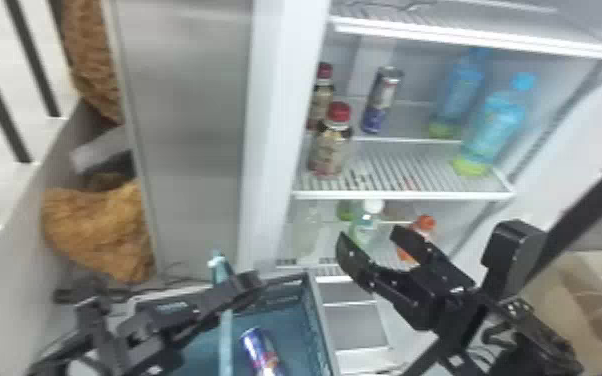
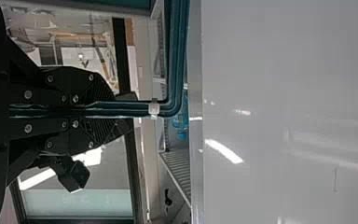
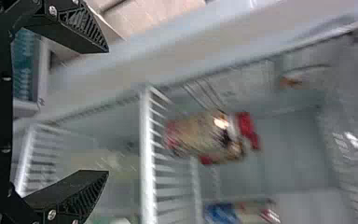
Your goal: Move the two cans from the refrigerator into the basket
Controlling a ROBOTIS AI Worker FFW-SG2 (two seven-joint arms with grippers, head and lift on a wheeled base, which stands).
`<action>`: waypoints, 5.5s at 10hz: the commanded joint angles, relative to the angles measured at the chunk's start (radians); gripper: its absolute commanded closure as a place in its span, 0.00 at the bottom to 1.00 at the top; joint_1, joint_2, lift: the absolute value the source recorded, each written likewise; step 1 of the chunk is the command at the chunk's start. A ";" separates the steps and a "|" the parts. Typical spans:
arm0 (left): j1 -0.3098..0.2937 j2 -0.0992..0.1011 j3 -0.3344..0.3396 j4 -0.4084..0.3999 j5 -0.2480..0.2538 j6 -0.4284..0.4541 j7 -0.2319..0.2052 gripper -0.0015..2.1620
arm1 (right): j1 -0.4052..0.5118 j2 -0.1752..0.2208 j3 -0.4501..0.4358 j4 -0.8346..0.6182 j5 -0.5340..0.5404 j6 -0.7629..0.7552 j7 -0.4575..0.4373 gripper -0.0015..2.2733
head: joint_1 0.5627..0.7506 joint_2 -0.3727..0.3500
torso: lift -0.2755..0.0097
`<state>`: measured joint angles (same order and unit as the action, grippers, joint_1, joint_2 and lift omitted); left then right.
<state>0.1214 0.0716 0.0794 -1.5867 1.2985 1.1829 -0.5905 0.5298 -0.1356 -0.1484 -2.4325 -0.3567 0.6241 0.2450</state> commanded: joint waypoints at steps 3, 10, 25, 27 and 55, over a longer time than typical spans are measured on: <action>-0.009 0.000 -0.004 0.000 0.000 0.000 0.000 0.55 | 0.013 0.010 -0.089 -0.013 0.016 -0.121 -0.038 0.05 | 0.70 0.09 | 0.86; -0.016 0.004 -0.006 0.000 0.000 -0.002 0.001 0.55 | -0.169 -0.001 -0.145 0.171 0.024 -0.200 -0.069 0.05 | 0.70 0.03 | 0.86; -0.021 0.007 -0.020 0.000 0.010 -0.005 0.012 0.55 | -0.645 0.001 -0.047 0.718 0.139 -0.288 -0.046 0.05 | 0.70 0.03 | 0.86; -0.021 0.007 -0.022 0.002 0.010 -0.007 0.014 0.55 | -0.707 0.002 -0.041 0.780 0.153 -0.293 -0.046 0.05 | 0.70 0.04 | 0.86; -0.038 0.014 -0.048 0.027 0.026 -0.017 0.020 0.55 | -1.082 -0.021 0.065 1.236 0.273 -0.261 -0.050 0.56 | 0.49 0.10 | 0.86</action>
<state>0.0834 0.0862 0.0319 -1.5597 1.3241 1.1662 -0.5706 -0.5544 -0.1557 -0.0837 -1.1971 -0.0846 0.3629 0.1946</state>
